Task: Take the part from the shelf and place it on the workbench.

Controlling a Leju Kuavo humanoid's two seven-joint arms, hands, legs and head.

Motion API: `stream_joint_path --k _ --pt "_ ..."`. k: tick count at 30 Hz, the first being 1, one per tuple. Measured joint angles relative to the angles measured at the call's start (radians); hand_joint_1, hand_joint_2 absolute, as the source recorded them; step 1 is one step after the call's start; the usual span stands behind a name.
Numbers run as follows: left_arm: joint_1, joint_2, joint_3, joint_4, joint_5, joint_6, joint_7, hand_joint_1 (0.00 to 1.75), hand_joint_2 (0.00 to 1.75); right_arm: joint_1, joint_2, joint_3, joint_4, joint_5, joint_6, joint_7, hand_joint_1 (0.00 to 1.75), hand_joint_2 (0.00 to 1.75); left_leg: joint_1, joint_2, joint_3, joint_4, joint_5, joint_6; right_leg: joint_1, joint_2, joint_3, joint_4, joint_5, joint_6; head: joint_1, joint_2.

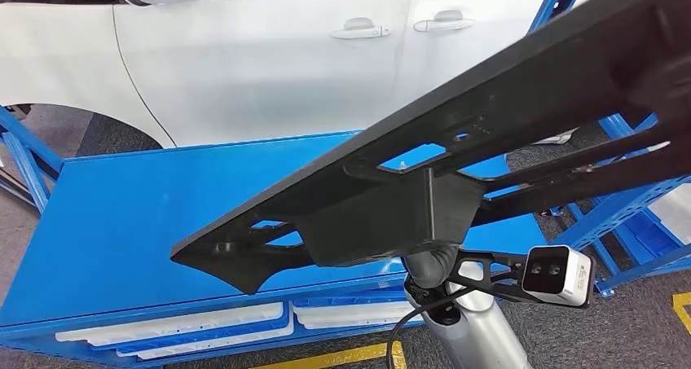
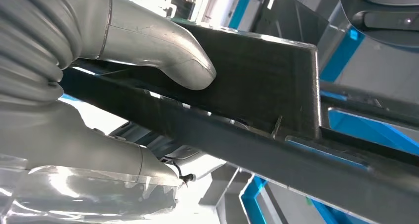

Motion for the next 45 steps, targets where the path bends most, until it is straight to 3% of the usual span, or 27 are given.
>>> stream_joint_path --k 2,3,6,7,8,9,11,13,17,19,22,23,24,25,28,29,31,33,35,37,38,39,40,41,42,43,45 --pt "0.001 0.0 0.0 0.0 0.0 0.001 0.001 0.0 0.0 0.001 -0.009 0.003 0.006 0.002 0.0 -0.012 1.75 1.75 0.001 0.0 -0.004 0.003 -0.005 -0.012 -0.005 -0.001 -0.002 -0.01 0.01 -0.013 0.0 0.0" --pt "0.001 0.0 0.0 0.0 0.0 0.001 0.001 0.0 0.0 0.001 -0.012 0.004 0.009 0.002 0.0 -0.014 1.75 1.75 0.001 0.0 -0.011 0.02 -0.023 -0.017 -0.007 -0.002 -0.003 -0.016 0.017 -0.02 0.0 0.0" --pt "0.002 0.0 0.0 0.0 -0.001 0.003 0.001 0.0 0.0 -0.001 -0.017 0.008 0.017 0.0 0.0 -0.016 1.75 1.75 0.007 0.0 -0.072 0.184 -0.135 -0.027 -0.009 -0.007 -0.018 -0.022 0.034 -0.031 0.0 0.0" --pt "0.002 0.0 0.0 0.0 -0.001 0.003 0.001 0.0 0.0 0.0 -0.019 0.01 0.02 0.0 0.0 -0.016 1.75 1.75 0.009 0.0 -0.089 0.242 -0.163 -0.031 -0.009 -0.008 -0.026 -0.02 0.039 -0.03 0.0 0.0" --pt "0.003 0.0 0.0 0.0 -0.001 0.003 0.001 0.0 0.0 0.0 -0.021 0.012 0.023 0.0 0.0 -0.016 1.75 1.75 0.011 0.001 -0.092 0.268 -0.172 -0.034 -0.009 -0.008 -0.034 -0.018 0.043 -0.028 0.0 0.0" --pt "0.003 0.0 0.0 0.0 -0.001 0.003 0.001 0.0 0.0 0.0 -0.023 0.014 0.026 0.0 0.0 -0.016 1.75 1.75 0.013 0.001 -0.075 0.257 -0.164 -0.037 -0.01 -0.008 -0.041 -0.014 0.047 -0.025 0.0 0.0" --pt "0.002 0.001 0.0 0.0 -0.001 0.003 0.001 0.0 0.0 0.0 -0.026 0.017 0.029 0.0 0.0 -0.016 1.75 1.75 0.018 0.001 0.007 0.135 -0.119 -0.041 -0.014 -0.007 -0.056 -0.004 0.054 -0.017 0.0 0.0" --pt "0.0 0.001 0.0 0.0 -0.001 0.003 0.002 0.0 0.0 -0.001 -0.028 0.018 0.03 -0.001 0.0 -0.016 1.75 1.75 0.018 -0.004 0.067 0.029 -0.09 -0.035 -0.012 -0.006 -0.068 0.008 0.059 -0.006 0.0 0.0" --pt "0.001 0.0 0.0 0.0 -0.001 0.004 0.003 0.0 0.0 -0.001 -0.032 0.021 0.031 -0.016 0.003 -0.013 1.75 1.75 0.012 -0.007 0.062 0.013 -0.07 -0.002 -0.012 -0.003 -0.076 0.007 0.077 0.022 0.0 0.0" --pt "-0.001 0.001 0.0 0.0 -0.001 0.005 0.005 0.0 0.0 -0.002 -0.033 0.023 0.031 -0.031 0.011 -0.008 1.75 1.75 0.012 -0.002 0.049 0.01 -0.052 0.015 -0.015 -0.004 -0.094 0.043 0.038 0.03 0.0 0.0" --pt "-0.002 0.001 0.0 0.0 -0.002 0.007 0.007 0.0 0.0 -0.002 -0.034 0.027 0.031 -0.046 0.019 0.0 1.75 1.75 0.007 0.002 0.015 0.009 -0.026 0.028 -0.014 -0.006 -0.153 0.227 -0.096 0.032 0.0 0.0" --pt "-0.002 0.001 0.0 0.0 -0.004 0.007 0.008 0.0 0.0 -0.002 -0.035 0.029 0.031 -0.049 0.018 0.0 1.75 1.75 0.003 0.003 0.004 0.01 -0.017 0.029 -0.012 -0.006 -0.163 0.28 -0.123 0.031 0.0 0.0" --pt "-0.001 0.001 0.0 0.0 -0.006 0.008 0.01 0.0 0.0 -0.002 -0.036 0.03 0.031 -0.051 0.017 -0.001 1.75 1.75 -0.002 0.003 -0.007 0.01 -0.009 0.031 -0.01 -0.006 -0.156 0.299 -0.129 0.027 0.0 0.0" --pt "-0.001 0.001 0.0 0.0 -0.009 0.008 0.013 0.0 0.0 -0.002 -0.037 0.032 0.029 -0.052 0.015 -0.004 1.75 1.75 -0.007 0.003 -0.018 0.01 -0.002 0.032 -0.006 -0.005 -0.129 0.28 -0.118 0.02 0.0 0.0" --pt "-0.001 0.0 0.0 0.001 -0.015 0.011 0.021 0.0 0.0 -0.004 -0.04 0.034 0.018 -0.053 0.009 -0.016 1.75 1.75 -0.017 0.002 -0.038 0.009 0.021 0.032 0.016 -0.007 0.022 0.074 -0.068 -0.024 0.0 0.0" --pt "-0.001 -0.001 0.0 0.001 -0.016 0.013 0.023 0.0 0.0 -0.004 -0.041 0.034 0.012 -0.052 0.007 -0.019 1.75 1.75 -0.017 0.002 -0.04 0.007 0.029 0.029 0.025 -0.009 0.055 0.021 -0.06 -0.034 0.0 0.0" --pt "0.0 -0.002 -0.001 0.002 -0.016 0.017 0.026 0.0 0.0 -0.004 -0.04 0.031 0.0 -0.047 0.012 -0.02 1.75 1.75 -0.012 0.004 -0.042 0.001 0.043 0.017 0.035 -0.012 0.069 -0.013 -0.052 -0.042 0.0 0.0" --pt "0.001 0.002 -0.001 0.002 -0.017 0.02 0.025 0.0 0.0 0.002 -0.038 0.021 -0.013 -0.029 0.026 -0.02 1.75 1.75 -0.013 0.003 -0.044 -0.005 0.05 0.007 0.031 -0.015 0.064 -0.033 -0.027 -0.046 0.0 0.0" --pt "0.003 0.007 -0.001 0.002 -0.02 0.024 0.023 0.0 0.0 0.015 -0.026 0.004 -0.028 -0.008 0.036 -0.02 1.75 1.75 -0.014 0.002 -0.062 0.035 -0.002 -0.003 0.021 -0.018 0.053 -0.055 0.005 -0.049 0.0 0.0" --pt "0.004 0.01 -0.001 0.002 -0.023 0.026 0.022 0.0 0.0 0.035 -0.009 -0.013 -0.041 0.003 0.038 -0.02 1.75 1.75 -0.005 0.002 -0.092 0.152 -0.104 -0.016 0.016 -0.019 0.031 -0.06 0.029 -0.049 0.0 0.0" --pt "0.004 0.013 -0.001 0.002 -0.024 0.026 0.021 0.0 0.0 0.045 -0.003 -0.02 -0.045 0.006 0.039 -0.02 1.75 1.75 -0.001 0.002 -0.103 0.213 -0.141 -0.023 0.014 -0.02 0.017 -0.059 0.038 -0.047 0.0 0.0" --pt "0.004 0.015 -0.001 0.002 -0.027 0.025 0.021 0.0 0.0 0.053 0.001 -0.026 -0.047 0.007 0.04 -0.02 1.75 1.75 0.005 0.002 -0.105 0.259 -0.156 -0.031 0.012 -0.02 0.001 -0.055 0.048 -0.043 0.0 0.0" --pt "0.004 0.018 -0.001 0.002 -0.029 0.025 0.021 0.0 0.0 0.059 0.003 -0.032 -0.05 0.008 0.042 -0.02 1.75 1.75 0.01 0.002 -0.093 0.275 -0.147 -0.039 0.008 -0.021 -0.016 -0.05 0.056 -0.039 0.0 0.0" --pt "0.004 0.021 -0.002 0.002 -0.033 0.023 0.021 0.0 0.0 0.066 0.004 -0.037 -0.053 0.007 0.047 -0.02 1.75 1.75 0.015 0.003 -0.065 0.255 -0.121 -0.046 0.004 -0.021 -0.033 -0.042 0.064 -0.034 0.0 0.0" --pt "0.003 0.024 -0.002 0.002 -0.037 0.021 0.021 0.0 0.0 0.077 0.004 -0.045 -0.056 0.005 0.053 -0.02 1.75 1.75 0.021 0.003 -0.018 0.203 -0.092 -0.054 0.0 -0.021 -0.051 -0.03 0.07 -0.027 0.0 0.0" --pt "0.002 0.026 -0.004 0.002 -0.041 0.019 0.021 0.0 0.0 0.089 0.006 -0.056 -0.06 0.002 0.061 -0.02 1.75 1.75 0.025 0.002 0.036 0.131 -0.084 -0.06 -0.002 -0.021 -0.068 -0.017 0.074 -0.021 0.0 0.0" --pt "-0.001 0.033 -0.008 0.001 -0.053 0.017 0.028 0.0 0.0 0.109 0.008 -0.08 -0.068 -0.006 0.075 -0.02 1.75 1.75 0.025 0.0 0.107 0.024 -0.1 -0.05 -0.002 -0.02 -0.09 0.006 0.082 -0.007 0.0 0.0"
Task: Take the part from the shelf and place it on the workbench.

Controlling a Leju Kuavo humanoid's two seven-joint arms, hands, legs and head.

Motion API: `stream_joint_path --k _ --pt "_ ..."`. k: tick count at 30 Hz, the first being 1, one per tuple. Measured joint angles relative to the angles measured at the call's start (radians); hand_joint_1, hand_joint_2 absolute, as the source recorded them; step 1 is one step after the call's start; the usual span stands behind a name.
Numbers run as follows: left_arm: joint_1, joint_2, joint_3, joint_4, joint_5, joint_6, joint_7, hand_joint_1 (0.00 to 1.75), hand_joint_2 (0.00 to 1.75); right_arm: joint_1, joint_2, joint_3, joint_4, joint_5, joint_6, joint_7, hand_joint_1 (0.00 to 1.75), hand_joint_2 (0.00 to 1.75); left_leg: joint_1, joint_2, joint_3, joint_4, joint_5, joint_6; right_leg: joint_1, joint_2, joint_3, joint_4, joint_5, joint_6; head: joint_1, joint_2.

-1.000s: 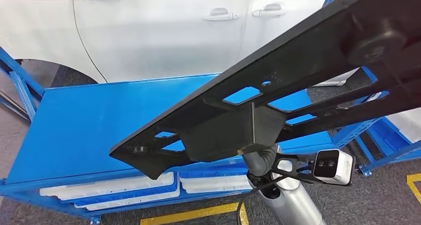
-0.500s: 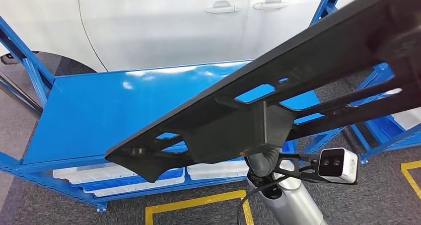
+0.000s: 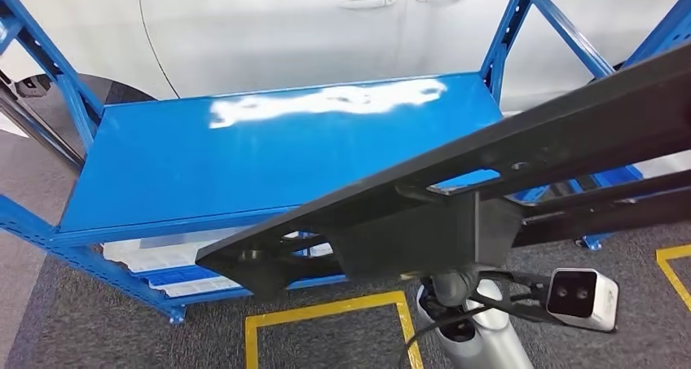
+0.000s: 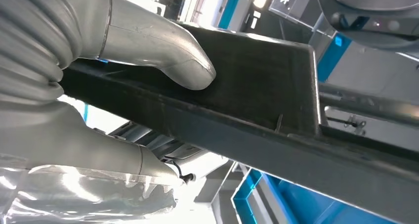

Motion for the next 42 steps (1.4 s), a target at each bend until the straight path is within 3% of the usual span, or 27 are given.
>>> stream_joint_path --k 1,3,4,6,8,9,10,11,12,15,17,19,20,22,24,25,26,28,30,32,34,35,36,39,40,41,42 --pt "-0.001 0.004 -0.002 0.0 -0.005 0.001 0.006 0.0 0.0 0.005 0.001 -0.01 -0.003 -0.004 0.004 0.0 1.75 1.75 -0.004 -0.001 0.008 -0.018 -0.013 0.01 0.0 0.0 -0.005 0.005 0.005 0.006 0.0 0.0" --pt "-0.001 0.01 -0.008 0.0 -0.011 0.006 0.029 0.0 0.0 0.015 0.003 -0.025 -0.007 -0.012 0.004 0.0 1.75 1.75 -0.007 0.002 -0.004 -0.018 -0.005 0.035 -0.003 0.002 -0.008 0.008 0.013 0.02 0.0 0.0" --pt "0.0 0.013 -0.01 0.0 -0.012 0.009 0.042 0.0 0.0 0.021 0.003 -0.032 -0.009 -0.015 0.002 0.0 1.75 1.75 -0.007 0.004 -0.011 -0.017 0.003 0.046 -0.006 0.003 -0.013 0.016 -0.001 0.026 0.0 0.0" --pt "0.0 0.02 -0.013 0.0 -0.014 0.017 0.065 0.0 0.0 0.038 0.004 -0.043 -0.014 -0.019 0.0 0.0 1.75 1.75 -0.007 0.008 -0.031 -0.018 0.024 0.062 -0.01 0.005 -0.04 0.09 -0.084 0.034 0.0 0.0" --pt "0.002 0.025 -0.013 0.0 -0.014 0.022 0.074 0.0 0.0 0.062 0.008 -0.053 -0.021 -0.011 0.015 0.0 1.75 1.75 -0.01 0.009 -0.055 -0.017 0.044 0.068 -0.011 0.006 -0.073 0.216 -0.176 0.039 0.0 0.0" --pt "0.005 0.027 -0.013 0.0 -0.013 0.024 0.076 0.0 0.0 0.078 0.012 -0.061 -0.025 -0.004 0.031 0.0 1.75 1.75 -0.012 0.009 -0.068 -0.017 0.054 0.069 -0.011 0.006 -0.08 0.268 -0.194 0.04 0.0 0.0" --pt "0.007 0.029 -0.013 0.0 -0.013 0.025 0.077 0.0 0.0 0.093 0.018 -0.069 -0.029 0.004 0.047 0.0 1.75 1.75 -0.014 0.009 -0.081 -0.016 0.064 0.069 -0.011 0.007 -0.072 0.291 -0.191 0.039 0.0 0.0" --pt "0.01 0.03 -0.013 0.0 -0.013 0.027 0.077 0.0 0.0 0.106 0.024 -0.078 -0.032 0.01 0.061 0.0 1.75 1.75 -0.016 0.009 -0.094 -0.015 0.073 0.068 -0.01 0.007 -0.047 0.282 -0.173 0.035 0.0 0.0" --pt "0.012 0.031 -0.013 0.0 -0.013 0.027 0.078 0.0 0.0 0.114 0.03 -0.086 -0.035 0.013 0.071 0.0 1.75 1.75 -0.018 0.009 -0.104 -0.015 0.082 0.067 -0.007 0.008 -0.003 0.232 -0.147 0.028 0.0 0.0" --pt "0.012 0.03 -0.013 0.0 -0.013 0.028 0.078 0.0 0.0 0.119 0.044 -0.1 -0.045 0.013 0.084 0.0 1.75 1.75 -0.02 0.009 -0.12 -0.017 0.104 0.057 0.007 0.008 0.145 0.021 -0.13 0.001 0.0 0.0" --pt "0.011 0.032 -0.013 0.0 -0.012 0.026 0.077 0.0 0.0 0.118 0.05 -0.109 -0.047 0.009 0.086 0.0 1.75 1.75 -0.015 0.01 -0.121 -0.024 0.119 0.043 0.015 0.007 0.168 -0.025 -0.132 -0.007 0.0 0.0" --pt "0.01 0.036 -0.013 0.0 -0.013 0.021 0.076 0.0 0.0 0.116 0.052 -0.118 -0.047 0.006 0.082 0.0 1.75 1.75 -0.014 0.011 -0.124 -0.027 0.123 0.03 0.014 0.005 0.161 -0.04 -0.108 -0.017 0.0 0.0" --pt "0.01 0.038 -0.013 0.0 -0.014 0.018 0.074 0.0 0.0 0.114 0.053 -0.12 -0.047 0.006 0.077 0.0 1.75 1.75 -0.015 0.01 -0.13 -0.015 0.105 0.026 0.011 0.003 0.155 -0.048 -0.094 -0.024 0.0 0.0" --pt "0.009 0.042 -0.014 0.0 -0.016 0.014 0.071 0.0 0.0 0.114 0.057 -0.121 -0.047 0.007 0.064 0.0 1.75 1.75 -0.014 0.009 -0.156 0.069 0.019 0.019 0.009 0.001 0.134 -0.056 -0.068 -0.033 0.0 0.0" --pt "0.008 0.046 -0.014 0.0 -0.018 0.012 0.069 0.0 0.0 0.115 0.059 -0.121 -0.047 0.009 0.053 0.0 1.75 1.75 -0.013 0.009 -0.186 0.194 -0.06 0.012 0.01 0.001 0.102 -0.052 -0.047 -0.036 0.0 0.0" --pt "0.008 0.048 -0.014 0.0 -0.019 0.011 0.068 0.0 0.0 0.117 0.06 -0.121 -0.047 0.009 0.049 0.0 1.75 1.75 -0.012 0.009 -0.187 0.235 -0.066 0.009 0.01 0.001 0.085 -0.048 -0.037 -0.035 0.0 0.0" --pt "0.008 0.05 -0.015 0.0 -0.019 0.01 0.068 0.0 0.0 0.118 0.06 -0.121 -0.047 0.009 0.047 0.0 1.75 1.75 -0.012 0.009 -0.174 0.245 -0.049 0.006 0.01 0.0 0.068 -0.043 -0.027 -0.033 0.0 0.0" --pt "0.007 0.053 -0.015 -0.001 -0.018 0.01 0.069 0.0 0.0 0.12 0.06 -0.121 -0.048 0.008 0.045 0.0 1.75 1.75 -0.009 0.009 -0.095 0.162 0.005 0.003 0.008 0.0 0.032 -0.027 -0.01 -0.026 0.0 0.0" --pt "0.003 0.055 -0.015 -0.001 -0.017 0.01 0.069 0.0 0.0 0.12 0.06 -0.121 -0.05 0.007 0.045 0.0 1.75 1.75 -0.011 0.007 -0.003 0.027 0.003 0.01 0.009 0.001 0.005 -0.008 0.002 -0.015 0.0 0.0" --pt "0.002 0.056 -0.015 -0.001 -0.017 0.009 0.069 0.0 0.0 0.121 0.06 -0.121 -0.054 0.006 0.045 0.0 1.75 1.75 -0.016 0.004 0.026 -0.032 -0.019 0.027 0.01 0.0 -0.004 0.002 0.014 -0.003 0.0 0.0" --pt "0.003 0.057 -0.016 -0.001 -0.017 0.009 0.07 0.0 0.0 0.121 0.06 -0.121 -0.055 0.006 0.045 0.0 1.75 1.75 -0.016 0.004 0.012 -0.033 -0.005 0.045 0.008 0.002 -0.008 0.002 0.025 0.009 0.0 0.0" --pt "0.003 0.057 -0.016 -0.001 -0.016 0.009 0.071 0.0 0.0 0.121 0.06 -0.121 -0.056 0.005 0.045 0.0 1.75 1.75 -0.015 0.006 0.002 -0.033 0.005 0.054 0.006 0.003 -0.015 0.011 0.01 0.015 0.0 0.0" --pt "0.002 0.057 -0.016 -0.001 -0.016 0.009 0.071 0.0 0.0 0.121 0.06 -0.121 -0.056 0.004 0.045 0.0 1.75 1.75 -0.014 0.009 -0.01 -0.035 0.018 0.06 0.003 0.005 -0.027 0.037 -0.024 0.02 0.0 0.0" --pt "0.001 0.057 -0.016 -0.001 -0.015 0.008 0.071 0.0 0.0 0.122 0.059 -0.121 -0.057 -0.003 0.045 0.0 1.75 1.75 -0.014 0.012 -0.054 -0.033 0.054 0.069 -0.001 0.008 -0.071 0.212 -0.172 0.033 0.0 0.0" --pt "0.002 0.057 -0.016 -0.001 -0.016 0.007 0.071 0.0 0.0 0.125 0.059 -0.121 -0.057 -0.006 0.046 0.0 1.75 1.75 -0.015 0.013 -0.07 -0.032 0.066 0.068 -0.002 0.008 -0.074 0.263 -0.188 0.035 0.0 0.0" --pt "0.002 0.057 -0.016 -0.001 -0.017 0.007 0.072 0.0 0.0 0.128 0.059 -0.121 -0.058 -0.009 0.049 0.0 1.75 1.75 -0.015 0.013 -0.086 -0.03 0.078 0.067 -0.002 0.008 -0.064 0.287 -0.181 0.034 0.0 0.0" --pt "0.002 0.057 -0.016 -0.001 -0.019 0.007 0.072 0.0 0.0 0.133 0.059 -0.122 -0.059 -0.011 0.055 0.0 1.75 1.75 -0.016 0.013 -0.101 -0.029 0.088 0.066 -0.002 0.008 -0.035 0.272 -0.157 0.031 0.0 0.0"
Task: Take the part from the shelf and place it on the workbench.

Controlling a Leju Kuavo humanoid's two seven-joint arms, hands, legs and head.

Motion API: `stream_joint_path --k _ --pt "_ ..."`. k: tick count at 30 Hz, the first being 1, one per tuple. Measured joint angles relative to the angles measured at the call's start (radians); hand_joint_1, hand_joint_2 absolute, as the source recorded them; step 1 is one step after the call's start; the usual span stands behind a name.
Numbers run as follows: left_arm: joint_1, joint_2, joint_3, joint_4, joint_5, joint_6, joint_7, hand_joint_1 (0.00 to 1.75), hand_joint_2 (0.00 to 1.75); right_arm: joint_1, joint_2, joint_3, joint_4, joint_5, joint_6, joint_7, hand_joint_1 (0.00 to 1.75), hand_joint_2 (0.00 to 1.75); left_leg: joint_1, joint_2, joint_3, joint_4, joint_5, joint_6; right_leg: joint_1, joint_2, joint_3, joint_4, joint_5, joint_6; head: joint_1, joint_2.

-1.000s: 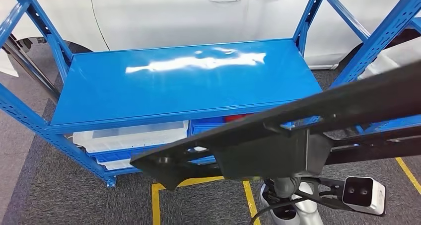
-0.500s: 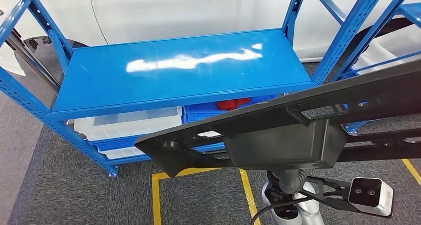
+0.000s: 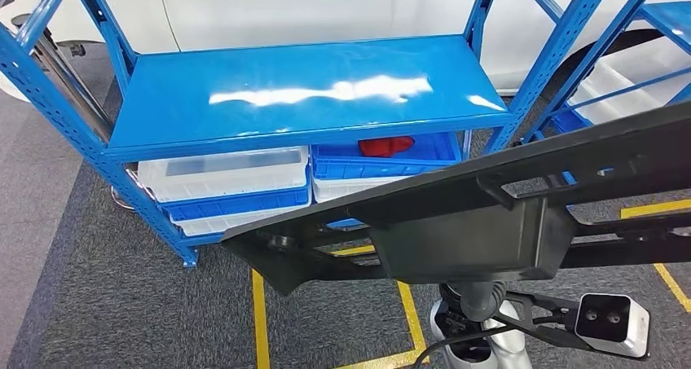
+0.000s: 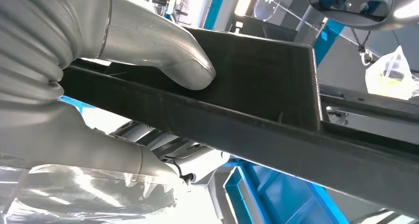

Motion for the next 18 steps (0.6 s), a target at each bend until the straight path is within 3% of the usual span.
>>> stream_joint_path --k 1,2,3,5,8,10,12,13,14,15,16,18 --pt "0.0 0.0 0.0 0.0 -0.001 0.001 0.001 0.0 0.0 0.003 0.0 -0.001 -0.001 -0.002 0.008 0.0 1.75 1.75 -0.001 0.0 -0.013 0.001 0.009 -0.002 0.002 0.0 0.045 -0.047 0.027 -0.006 0.0 0.0" --pt "0.0 -0.001 0.0 0.0 0.0 0.004 0.003 0.0 0.0 0.006 0.0 -0.003 -0.001 -0.004 0.019 0.0 1.75 1.75 -0.002 -0.001 -0.024 0.002 0.017 -0.004 0.005 0.0 0.103 -0.123 0.034 -0.016 0.0 0.0" --pt "0.001 -0.003 0.0 0.0 0.001 0.008 0.006 0.0 0.0 0.007 0.0 -0.006 -0.002 -0.004 0.031 0.0 1.75 1.75 -0.004 -0.001 -0.031 0.002 0.024 -0.008 0.008 0.0 0.157 -0.202 0.031 -0.026 0.0 0.0" --pt "0.001 -0.007 0.0 0.0 0.004 0.018 0.012 0.0 0.0 0.008 0.0 -0.017 -0.002 -0.002 0.056 0.0 1.75 1.75 -0.001 0.001 -0.034 -0.001 0.039 -0.019 0.017 -0.001 0.217 -0.299 0.009 -0.042 0.0 0.0" --pt "0.001 -0.007 0.0 0.0 0.005 0.029 0.019 0.0 0.0 0.013 0.001 -0.034 -0.001 0.007 0.078 0.0 1.75 1.75 0.001 0.002 -0.038 0.004 0.043 -0.038 0.015 -0.002 0.216 -0.322 0.03 -0.059 0.0 0.0" --pt "0.001 -0.008 0.0 0.0 0.005 0.031 0.024 0.0 0.0 0.016 0.004 -0.041 0.0 0.014 0.083 0.0 1.75 1.75 0.0 0.0 -0.066 0.072 -0.017 -0.045 0.009 -0.004 0.207 -0.333 0.051 -0.068 0.0 0.0" --pt "0.002 -0.009 0.0 0.0 0.005 0.031 0.027 0.0 0.0 0.02 0.008 -0.046 0.001 0.022 0.082 0.0 1.75 1.75 0.0 -0.001 -0.107 0.195 -0.101 -0.048 0.01 -0.005 0.191 -0.332 0.064 -0.071 0.0 0.0" --pt "0.002 -0.009 0.0 0.0 0.005 0.031 0.028 0.0 0.0 0.023 0.009 -0.048 0.002 0.025 0.081 0.0 1.75 1.75 0.0 -0.001 -0.122 0.248 -0.124 -0.05 0.011 -0.006 0.183 -0.329 0.068 -0.07 0.0 0.0" --pt "0.002 -0.009 0.0 0.0 0.005 0.03 0.028 0.0 0.0 0.026 0.009 -0.049 0.004 0.028 0.08 0.0 1.75 1.75 0.0 -0.001 -0.121 0.274 -0.127 -0.052 0.01 -0.006 0.174 -0.325 0.072 -0.068 0.0 0.0" --pt "0.002 -0.009 0.0 0.0 0.005 0.03 0.028 0.0 0.0 0.027 0.009 -0.051 0.005 0.028 0.08 0.0 1.75 1.75 0.001 -0.001 -0.102 0.263 -0.114 -0.053 0.01 -0.006 0.166 -0.321 0.075 -0.067 0.0 0.0" --pt "0.002 -0.009 0.0 0.0 0.005 0.029 0.028 0.0 0.0 0.028 0.009 -0.052 0.006 0.029 0.079 0.0 1.75 1.75 0.002 -0.001 -0.065 0.215 -0.089 -0.054 0.009 -0.006 0.16 -0.315 0.076 -0.064 0.0 0.0" --pt "0.002 -0.009 0.0 0.0 0.004 0.027 0.028 0.0 0.0 0.029 0.01 -0.053 0.007 0.029 0.079 0.0 1.75 1.75 0.004 -0.001 0.024 0.079 -0.053 -0.052 0.009 -0.006 0.148 -0.3 0.075 -0.057 0.0 0.0"
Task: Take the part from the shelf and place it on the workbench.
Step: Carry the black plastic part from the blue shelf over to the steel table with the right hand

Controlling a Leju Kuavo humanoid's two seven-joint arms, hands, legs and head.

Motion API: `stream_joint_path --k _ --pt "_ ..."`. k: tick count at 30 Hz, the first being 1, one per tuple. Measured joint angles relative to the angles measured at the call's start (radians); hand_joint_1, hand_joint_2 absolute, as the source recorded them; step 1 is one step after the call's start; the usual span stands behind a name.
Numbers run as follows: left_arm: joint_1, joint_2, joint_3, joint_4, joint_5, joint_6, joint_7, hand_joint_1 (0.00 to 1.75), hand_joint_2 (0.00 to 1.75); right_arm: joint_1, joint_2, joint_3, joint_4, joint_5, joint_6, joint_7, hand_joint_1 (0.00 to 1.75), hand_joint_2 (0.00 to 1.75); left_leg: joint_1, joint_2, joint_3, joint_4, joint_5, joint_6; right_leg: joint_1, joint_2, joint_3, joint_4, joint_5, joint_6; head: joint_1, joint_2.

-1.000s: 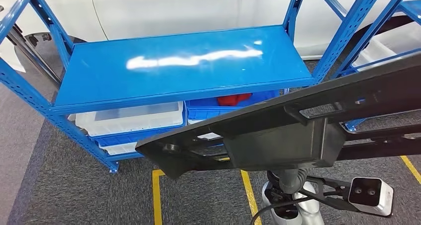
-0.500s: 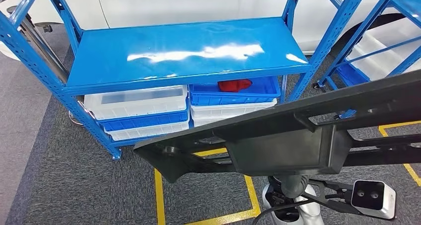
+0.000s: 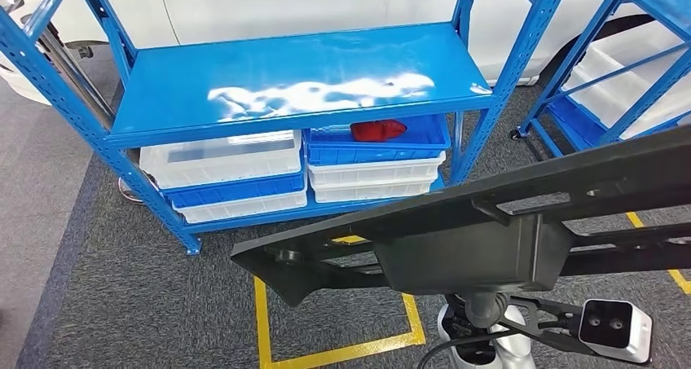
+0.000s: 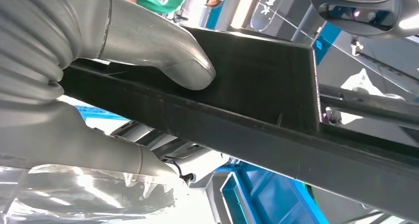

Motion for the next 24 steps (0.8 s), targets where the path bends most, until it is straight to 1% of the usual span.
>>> stream_joint_path --k 1,2,4,5,6,7,8,9,10,11,12,13,14,15,16,17,18,19,20,21,22,23,24 --pt "0.0 0.0 0.0 0.0 -0.001 -0.002 0.0 0.0 0.0 0.0 0.0 -0.001 0.0 0.001 0.0 0.0 1.75 1.75 -0.001 -0.001 0.028 -0.047 0.006 0.004 0.002 0.0 -0.005 0.008 -0.001 0.005 0.0 0.0" --pt "0.0 0.0 0.0 0.0 -0.002 -0.004 -0.001 0.0 0.0 0.001 0.0 -0.002 0.0 0.003 -0.001 0.0 1.75 1.75 -0.002 -0.002 0.04 -0.07 0.004 0.01 0.004 0.0 -0.01 0.014 -0.001 0.01 0.0 0.0" --pt "0.001 -0.002 0.0 0.0 -0.003 -0.006 0.002 0.0 0.0 0.002 0.0 -0.007 0.0 0.009 0.0 0.0 1.75 1.75 -0.002 -0.004 0.036 -0.075 0.002 0.023 0.006 0.001 -0.016 0.02 0.001 0.019 0.0 0.0" --pt "0.001 -0.003 0.0 0.0 -0.002 -0.006 0.003 0.0 0.0 0.003 0.0 -0.01 0.0 0.01 0.001 0.0 1.75 1.75 -0.001 -0.004 0.035 -0.077 0.005 0.03 0.005 0.001 -0.019 0.026 -0.003 0.024 0.0 0.0" --pt "0.001 -0.005 0.0 0.0 -0.002 -0.006 0.005 0.0 0.0 0.003 0.0 -0.014 0.0 0.011 0.002 0.0 1.75 1.75 0.0 -0.004 0.033 -0.079 0.008 0.036 0.003 0.002 -0.027 0.043 -0.016 0.029 0.0 0.0" --pt "0.0 -0.006 0.0 0.0 -0.002 -0.006 0.006 0.0 0.0 0.003 0.0 -0.018 0.0 0.012 0.003 0.0 1.75 1.75 0.001 -0.004 0.031 -0.081 0.011 0.042 0.001 0.004 -0.045 0.082 -0.041 0.035 0.0 0.0" --pt "0.0 -0.007 0.0 0.0 -0.002 -0.006 0.006 0.0 0.0 0.004 0.0 -0.021 0.0 0.012 0.003 0.0 1.75 1.75 0.001 -0.003 0.028 -0.081 0.013 0.046 -0.001 0.005 -0.072 0.14 -0.074 0.04 0.0 0.0" --pt "0.001 -0.007 0.0 0.0 -0.001 -0.006 0.007 0.0 0.0 0.005 0.0 -0.024 0.0 0.013 0.003 0.0 1.75 1.75 0.0 -0.002 0.025 -0.08 0.015 0.05 -0.002 0.005 -0.106 0.212 -0.107 0.044 0.0 0.0" --pt "0.001 -0.008 0.0 0.0 0.0 -0.006 0.008 0.0 0.0 0.007 0.0 -0.026 0.0 0.014 0.002 0.0 1.75 1.75 -0.001 0.0 0.022 -0.08 0.016 0.051 -0.003 0.006 -0.137 0.276 -0.129 0.046 0.0 0.0" --pt "0.002 -0.009 0.0 0.0 0.001 -0.007 0.009 0.0 0.0 0.01 0.0 -0.029 0.0 0.015 0.002 0.0 1.75 1.75 -0.002 0.002 0.02 -0.079 0.016 0.052 -0.003 0.006 -0.155 0.313 -0.136 0.046 0.0 0.0" --pt "0.003 -0.011 0.0 0.0 0.001 -0.009 0.01 0.0 0.0 0.011 0.0 -0.033 -0.001 0.016 0.001 0.0 1.75 1.75 -0.003 0.005 0.02 -0.079 0.017 0.053 -0.003 0.006 -0.155 0.312 -0.122 0.044 0.0 0.0" --pt "0.004 -0.013 0.0 0.0 0.001 -0.01 0.011 0.0 0.0 0.013 0.0 -0.038 -0.003 0.017 0.001 0.0 1.75 1.75 -0.005 0.008 0.022 -0.079 0.017 0.053 -0.002 0.004 -0.133 0.267 -0.09 0.039 0.0 0.0" --pt "0.004 -0.016 0.0 0.0 0.002 -0.012 0.012 0.0 0.0 0.013 -0.001 -0.042 -0.007 0.018 0.001 0.0 1.75 1.75 -0.007 0.012 0.024 -0.08 0.016 0.052 0.001 -0.001 -0.098 0.195 -0.05 0.031 0.0 0.0" --pt "0.004 -0.02 0.0 0.0 0.002 -0.013 0.013 0.0 0.0 0.013 -0.001 -0.046 -0.011 0.018 0.002 0.0 1.75 1.75 -0.009 0.016 0.025 -0.081 0.016 0.051 0.007 -0.015 -0.062 0.12 -0.022 0.022 0.0 0.0" --pt "0.005 -0.023 0.0 0.0 0.003 -0.014 0.013 0.0 0.0 0.012 -0.003 -0.049 -0.014 0.018 0.003 0.0 1.75 1.75 -0.01 0.021 0.025 -0.082 0.016 0.049 0.013 -0.028 -0.034 0.06 -0.002 0.014 0.0 0.0" --pt "0.005 -0.026 0.0 0.0 0.004 -0.014 0.013 0.0 0.0 0.011 -0.005 -0.05 -0.016 0.017 0.004 0.0 1.75 1.75 -0.011 0.027 0.025 -0.083 0.017 0.045 0.019 -0.037 -0.021 0.027 0.005 0.007 0.0 0.0" --pt "0.006 -0.029 0.0 0.0 0.005 -0.013 0.012 0.0 0.0 0.01 -0.007 -0.052 -0.017 0.016 0.005 0.0 1.75 1.75 -0.011 0.034 0.024 -0.084 0.017 0.041 0.023 -0.039 -0.02 0.016 0.003 0.004 0.0 0.0" --pt "0.006 -0.03 0.001 0.0 0.006 -0.012 0.01 0.0 0.0 0.008 -0.01 -0.054 -0.016 0.015 0.005 0.0 1.75 1.75 -0.011 0.041 0.024 -0.085 0.018 0.036 0.025 -0.032 -0.022 0.012 0.007 0.001 0.0 0.0" --pt "0.006 -0.031 0.001 0.0 0.008 -0.01 0.007 0.0 0.0 0.006 -0.013 -0.056 -0.016 0.014 0.005 0.0 1.75 1.75 -0.013 0.048 0.024 -0.086 0.016 0.031 0.022 -0.023 -0.023 0.007 0.011 -0.002 0.0 0.0" --pt "0.005 -0.032 0.001 0.0 0.01 -0.007 0.002 0.0 0.0 0.002 -0.015 -0.058 -0.015 0.015 0.004 0.0 1.75 1.75 -0.013 0.045 0.022 -0.078 0.008 0.026 0.018 -0.016 -0.021 0.0 0.016 -0.005 0.0 0.0" --pt "0.005 -0.033 0.001 0.0 0.011 -0.004 -0.003 0.0 0.0 -0.004 -0.016 -0.058 -0.013 0.017 0.003 0.0 1.75 1.75 -0.013 0.037 0.012 -0.054 -0.009 0.022 0.014 -0.009 -0.018 -0.008 0.021 -0.009 0.0 0.0" --pt "0.005 -0.035 0.001 0.0 0.012 0.0 -0.008 0.0 0.0 -0.011 -0.017 -0.057 -0.01 0.02 0.001 0.0 1.75 1.75 -0.012 0.026 -0.006 -0.013 -0.035 0.019 0.01 -0.003 -0.016 -0.014 0.025 -0.013 0.0 0.0" --pt "0.006 -0.036 0.001 0.0 0.012 0.006 -0.011 0.0 0.0 -0.016 -0.018 -0.056 -0.006 0.026 -0.002 0.0 1.75 1.75 -0.01 0.013 -0.034 0.051 -0.069 0.016 0.01 0.004 -0.016 -0.015 0.026 -0.015 0.0 0.0"
